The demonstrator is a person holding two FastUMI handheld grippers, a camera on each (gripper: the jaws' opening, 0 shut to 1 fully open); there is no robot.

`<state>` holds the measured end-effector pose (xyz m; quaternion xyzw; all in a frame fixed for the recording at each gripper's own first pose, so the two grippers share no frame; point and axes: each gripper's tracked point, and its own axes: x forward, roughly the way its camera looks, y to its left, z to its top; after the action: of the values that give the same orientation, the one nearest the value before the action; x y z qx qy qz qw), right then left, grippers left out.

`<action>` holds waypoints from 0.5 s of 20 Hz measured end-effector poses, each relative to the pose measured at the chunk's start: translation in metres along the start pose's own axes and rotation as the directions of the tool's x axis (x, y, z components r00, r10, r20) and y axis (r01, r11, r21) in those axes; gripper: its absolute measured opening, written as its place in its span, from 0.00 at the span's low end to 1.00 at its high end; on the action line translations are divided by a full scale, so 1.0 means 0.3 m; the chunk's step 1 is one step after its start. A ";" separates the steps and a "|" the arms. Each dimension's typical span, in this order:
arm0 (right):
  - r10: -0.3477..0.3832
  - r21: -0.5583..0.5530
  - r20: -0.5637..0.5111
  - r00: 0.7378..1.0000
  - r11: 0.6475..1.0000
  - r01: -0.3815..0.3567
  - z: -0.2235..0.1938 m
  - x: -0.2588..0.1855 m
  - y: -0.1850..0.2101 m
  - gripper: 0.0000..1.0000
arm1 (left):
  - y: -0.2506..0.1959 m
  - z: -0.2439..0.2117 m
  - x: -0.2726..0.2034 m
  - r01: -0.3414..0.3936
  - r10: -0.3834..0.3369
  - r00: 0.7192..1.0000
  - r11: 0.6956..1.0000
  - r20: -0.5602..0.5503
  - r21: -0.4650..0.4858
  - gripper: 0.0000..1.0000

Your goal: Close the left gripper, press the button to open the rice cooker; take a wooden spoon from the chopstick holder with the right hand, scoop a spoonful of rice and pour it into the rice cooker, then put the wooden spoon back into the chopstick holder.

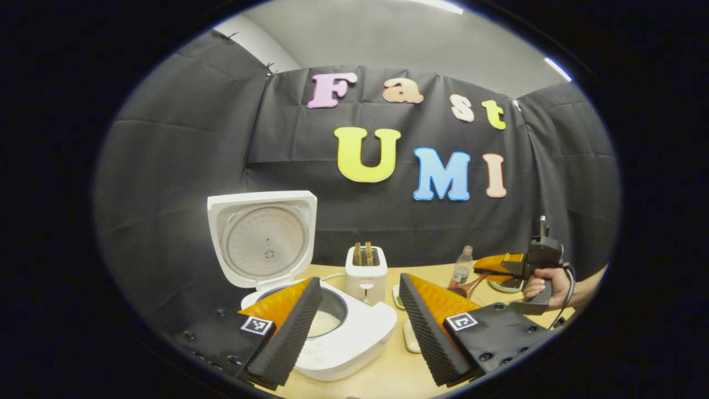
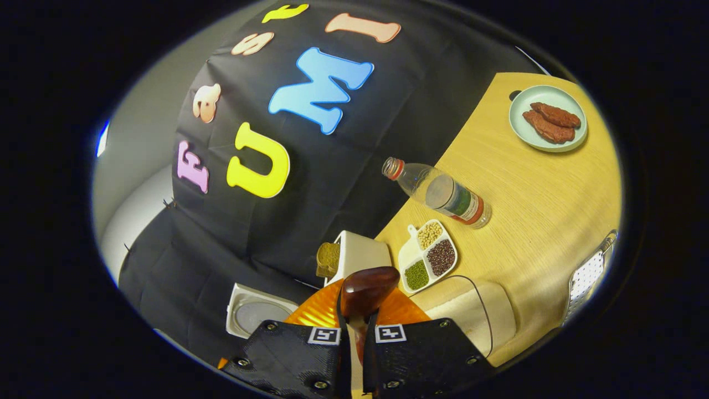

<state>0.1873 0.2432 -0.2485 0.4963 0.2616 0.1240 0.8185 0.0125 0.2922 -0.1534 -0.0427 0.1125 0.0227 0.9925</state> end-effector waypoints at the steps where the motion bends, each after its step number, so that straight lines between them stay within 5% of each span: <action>1: 0.025 0.026 0.008 1.000 0.999 -0.025 0.017 -0.011 0.027 0.08 | -0.004 0.003 0.000 0.002 -0.002 1.000 1.000 0.003 0.002 0.98; 10: 0.159 0.088 -0.009 0.987 0.984 -0.158 0.007 -0.064 0.260 0.09 | 0.009 -0.028 0.005 -0.001 0.001 1.000 1.000 0.005 0.018 0.98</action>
<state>0.1770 0.2700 -0.1735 0.5496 0.2329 0.1812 0.7816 0.0121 0.2942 -0.1622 -0.0338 0.1100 0.0225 0.9931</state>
